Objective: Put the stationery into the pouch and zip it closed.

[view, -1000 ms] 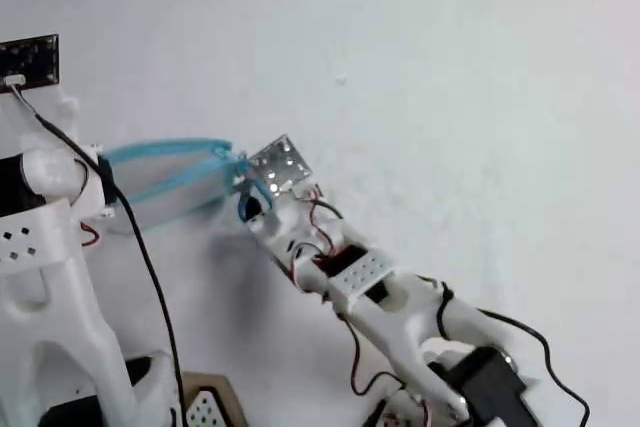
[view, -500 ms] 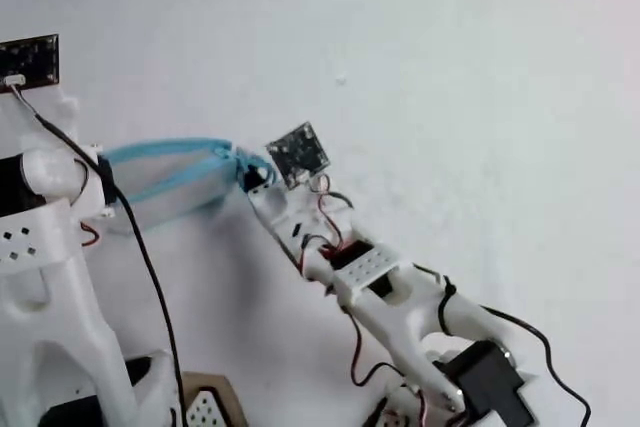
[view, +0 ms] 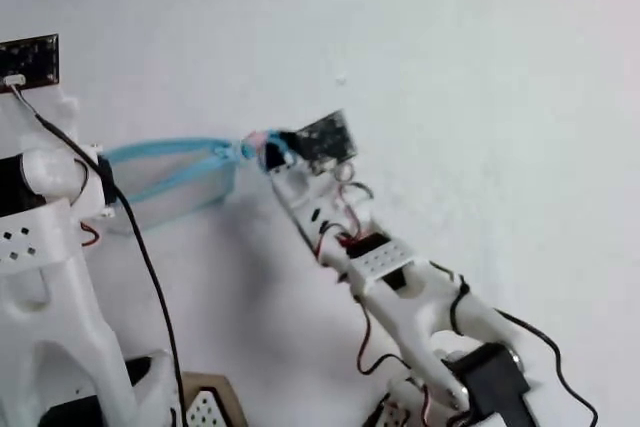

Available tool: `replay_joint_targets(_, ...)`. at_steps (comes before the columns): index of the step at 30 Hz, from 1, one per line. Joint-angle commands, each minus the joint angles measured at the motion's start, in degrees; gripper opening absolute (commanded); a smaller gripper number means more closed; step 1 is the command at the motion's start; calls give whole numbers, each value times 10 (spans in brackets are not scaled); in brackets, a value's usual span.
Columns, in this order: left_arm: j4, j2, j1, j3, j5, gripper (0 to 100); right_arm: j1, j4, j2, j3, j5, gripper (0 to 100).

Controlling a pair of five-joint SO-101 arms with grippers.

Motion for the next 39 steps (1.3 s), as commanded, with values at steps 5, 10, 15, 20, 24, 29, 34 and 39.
replay_joint_targets(5,-7,17,4,-4,4,23,43,37,-191,-4,-4,17)
replay_joint_targets(10,-13,18,5,-12,4,23,15,151,-360,-4,-4,17)
replay_joint_targets(15,-13,19,7,-62,4,24,0,220,-502,-15,-4,17)
replay_joint_targets(20,-13,19,7,-104,8,111,4,327,-551,-103,-5,17)
replay_joint_targets(24,-22,19,8,-143,8,184,-9,405,-547,-170,0,17)
replay_joint_targets(29,-13,19,8,-203,7,212,-49,508,-502,-276,-1,17)
replay_joint_targets(34,7,18,8,-245,8,225,-56,524,-422,-369,0,17)
replay_joint_targets(39,8,14,5,-274,47,230,-81,524,-315,-473,0,17)
